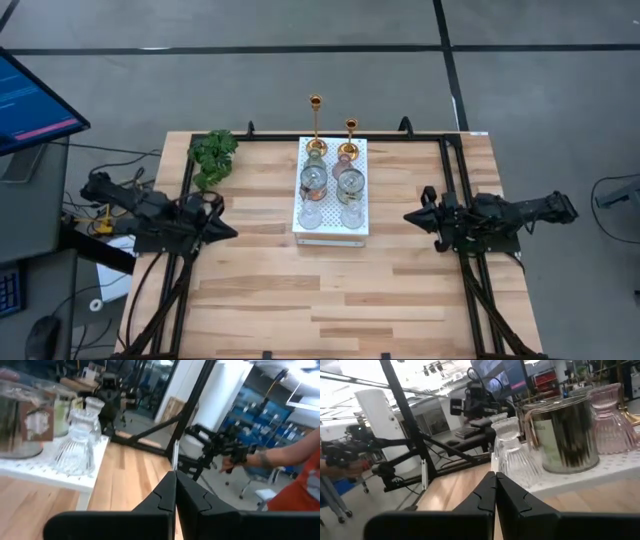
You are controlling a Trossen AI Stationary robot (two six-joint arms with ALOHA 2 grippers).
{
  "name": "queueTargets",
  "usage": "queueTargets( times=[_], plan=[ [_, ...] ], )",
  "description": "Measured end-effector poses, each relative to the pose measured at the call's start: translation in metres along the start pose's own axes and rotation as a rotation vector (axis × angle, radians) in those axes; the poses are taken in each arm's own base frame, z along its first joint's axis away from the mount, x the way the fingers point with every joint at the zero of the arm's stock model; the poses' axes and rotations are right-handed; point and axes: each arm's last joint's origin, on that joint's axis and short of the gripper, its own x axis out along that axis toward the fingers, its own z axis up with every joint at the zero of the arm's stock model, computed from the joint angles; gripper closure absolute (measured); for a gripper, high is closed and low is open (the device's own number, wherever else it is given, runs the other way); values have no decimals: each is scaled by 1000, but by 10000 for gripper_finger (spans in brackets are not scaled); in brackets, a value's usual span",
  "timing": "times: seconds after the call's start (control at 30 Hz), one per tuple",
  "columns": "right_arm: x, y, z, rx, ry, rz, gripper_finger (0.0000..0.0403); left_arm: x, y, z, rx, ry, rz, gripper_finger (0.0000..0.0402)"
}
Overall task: Pick & Place candle stick holders
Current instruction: Return to Home Position
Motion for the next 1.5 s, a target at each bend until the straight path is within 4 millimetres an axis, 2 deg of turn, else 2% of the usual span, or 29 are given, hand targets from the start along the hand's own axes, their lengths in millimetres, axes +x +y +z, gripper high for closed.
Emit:
queueTargets(
  times=[0.1,0.33,0.6,0.9,1.5],
  plan=[
    [0,-1,0,-4,3,-13,403,4,2,-9,-2,-33,-26,397],
    [0,-4,-5,-18,49,-35,403,13,12,-46,-53,-19,-74,397],
    [1,-8,-4,-49,43,-75,403,14,16,-62,-57,5,-121,397],
    [1,-16,-1,-4,7,-177,403,14,15,-62,-38,10,-142,395],
    [1,-16,-1,-2,5,-182,403,14,15,-62,-53,13,-141,394]
  ],
)
